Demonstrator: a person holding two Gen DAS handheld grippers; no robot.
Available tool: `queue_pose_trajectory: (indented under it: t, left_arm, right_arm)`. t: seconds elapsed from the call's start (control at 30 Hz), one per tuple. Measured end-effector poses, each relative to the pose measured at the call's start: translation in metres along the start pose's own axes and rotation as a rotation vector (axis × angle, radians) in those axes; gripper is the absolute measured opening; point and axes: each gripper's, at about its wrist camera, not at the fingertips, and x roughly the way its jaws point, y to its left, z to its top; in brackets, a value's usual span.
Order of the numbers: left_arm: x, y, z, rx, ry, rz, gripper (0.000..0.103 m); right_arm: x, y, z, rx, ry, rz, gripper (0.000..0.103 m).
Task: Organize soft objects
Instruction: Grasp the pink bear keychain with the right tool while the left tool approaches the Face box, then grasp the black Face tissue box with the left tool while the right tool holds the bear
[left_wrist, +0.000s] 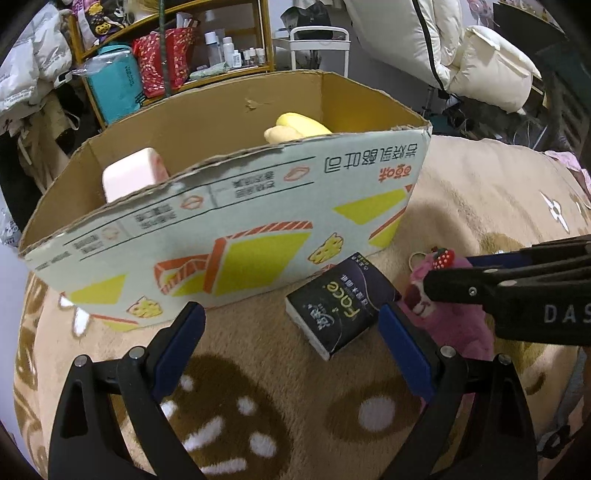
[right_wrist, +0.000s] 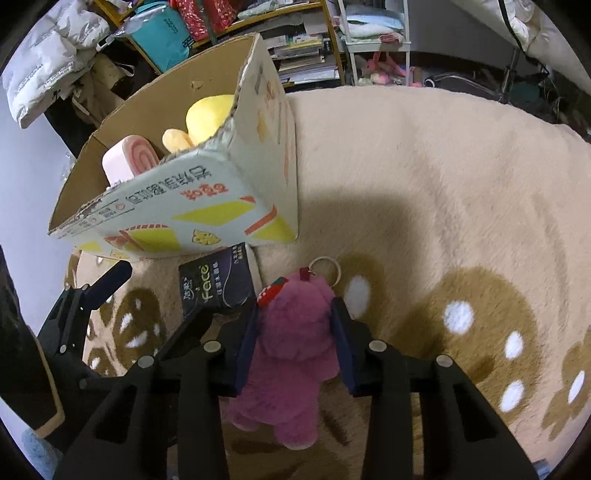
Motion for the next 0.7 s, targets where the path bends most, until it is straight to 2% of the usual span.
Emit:
queue_pose_trajectory:
  t: [0.4, 0.53, 0.63, 0.7]
  left_arm:
    - [0.024, -0.014, 0.004, 0.061, 0.012, -0.046, 0.094]
    - [0.025, -0.020, 0.002, 0.080, 0.006, -0.071, 0.082]
    - [0.025, -0.020, 0.000, 0.069, 0.011, -0.110, 0.068]
    - [0.025, -0.021, -0.001, 0.066, 0.014, -0.116, 0.067]
  right_arm:
    - [0.008, -0.011, 0.007, 0.030, 0.011, 0.005, 0.040]
    - [0.009, -0.013, 0.008, 0.034, 0.017, 0.007, 0.040]
    - [0.010, -0.013, 0.010, 0.034, 0.019, 0.009, 0.040]
    - [0.011, -0.015, 0.011, 0.029, 0.019, 0.008, 0.040]
